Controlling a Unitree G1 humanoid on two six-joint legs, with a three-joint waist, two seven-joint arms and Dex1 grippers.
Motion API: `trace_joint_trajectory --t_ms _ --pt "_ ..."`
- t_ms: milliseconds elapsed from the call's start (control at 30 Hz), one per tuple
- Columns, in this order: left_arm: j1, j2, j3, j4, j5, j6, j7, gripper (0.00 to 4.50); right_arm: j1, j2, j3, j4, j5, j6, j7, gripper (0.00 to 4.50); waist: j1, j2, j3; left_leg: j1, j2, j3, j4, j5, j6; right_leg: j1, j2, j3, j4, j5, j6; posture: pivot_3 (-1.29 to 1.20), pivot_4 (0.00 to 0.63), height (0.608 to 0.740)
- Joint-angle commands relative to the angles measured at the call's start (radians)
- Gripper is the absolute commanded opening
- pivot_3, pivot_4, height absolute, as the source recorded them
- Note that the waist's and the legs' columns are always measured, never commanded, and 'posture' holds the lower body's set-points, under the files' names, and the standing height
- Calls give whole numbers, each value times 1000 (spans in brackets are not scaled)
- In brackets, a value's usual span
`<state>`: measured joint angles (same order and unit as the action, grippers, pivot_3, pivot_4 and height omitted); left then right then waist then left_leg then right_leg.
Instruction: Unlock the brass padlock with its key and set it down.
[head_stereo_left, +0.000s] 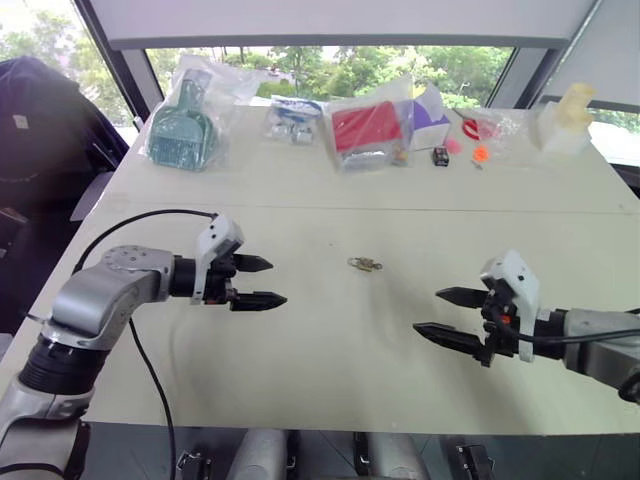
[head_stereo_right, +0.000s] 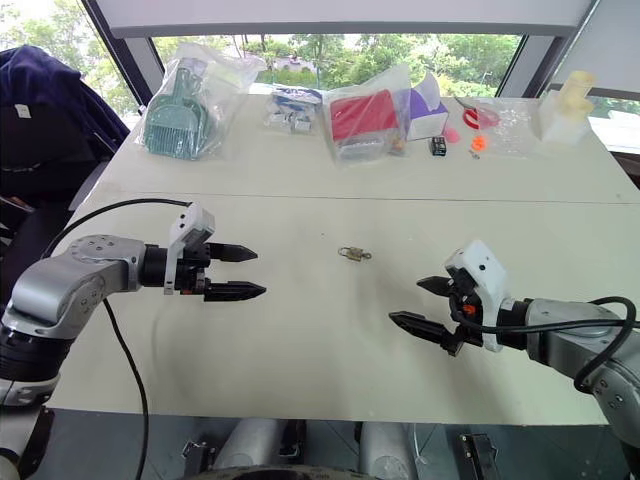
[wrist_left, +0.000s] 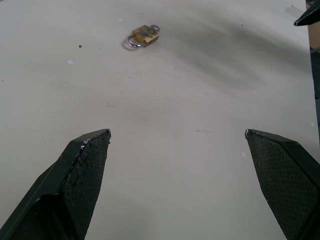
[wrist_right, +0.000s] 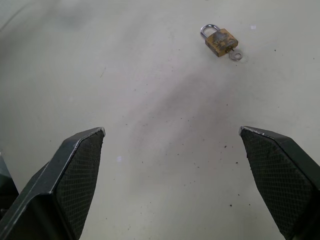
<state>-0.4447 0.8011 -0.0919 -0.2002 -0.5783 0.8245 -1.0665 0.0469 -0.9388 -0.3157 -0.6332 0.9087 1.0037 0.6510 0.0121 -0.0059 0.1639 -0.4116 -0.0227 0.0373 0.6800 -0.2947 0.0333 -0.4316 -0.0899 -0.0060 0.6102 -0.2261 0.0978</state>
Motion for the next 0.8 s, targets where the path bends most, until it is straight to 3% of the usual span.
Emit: trace_joint_trajectory --t_ms 33,500,633,800 --pt "-8 3 19 -9 20 -27 13 4500 -23 9 7 -10 -5 -16 -6 4470 0 0 0 0 0 0 0 0 0 0 0 0 0 0 0 0 150 740" --pt "-46 36 -64 12 115 -101 -49 4500 -26 35 54 -14 -28 -26 -31 4470 0 0 0 0 0 0 0 0 0 0 0 0 0 0 0 0 150 740" --pt "-227 23 -148 179 213 -238 -166 4500 -5 -35 65 13 -107 -46 11 4470 6 0 0 0 0 0 1 0 0 0 0 0 1 0 0 0 150 740" --pt "-583 -183 -273 615 362 -480 -298 4500 -6 -38 -2 31 -109 -54 18 4470 16 -1 0 0 -1 0 2 0 0 1 -1 -1 0 0 0 0 150 740"
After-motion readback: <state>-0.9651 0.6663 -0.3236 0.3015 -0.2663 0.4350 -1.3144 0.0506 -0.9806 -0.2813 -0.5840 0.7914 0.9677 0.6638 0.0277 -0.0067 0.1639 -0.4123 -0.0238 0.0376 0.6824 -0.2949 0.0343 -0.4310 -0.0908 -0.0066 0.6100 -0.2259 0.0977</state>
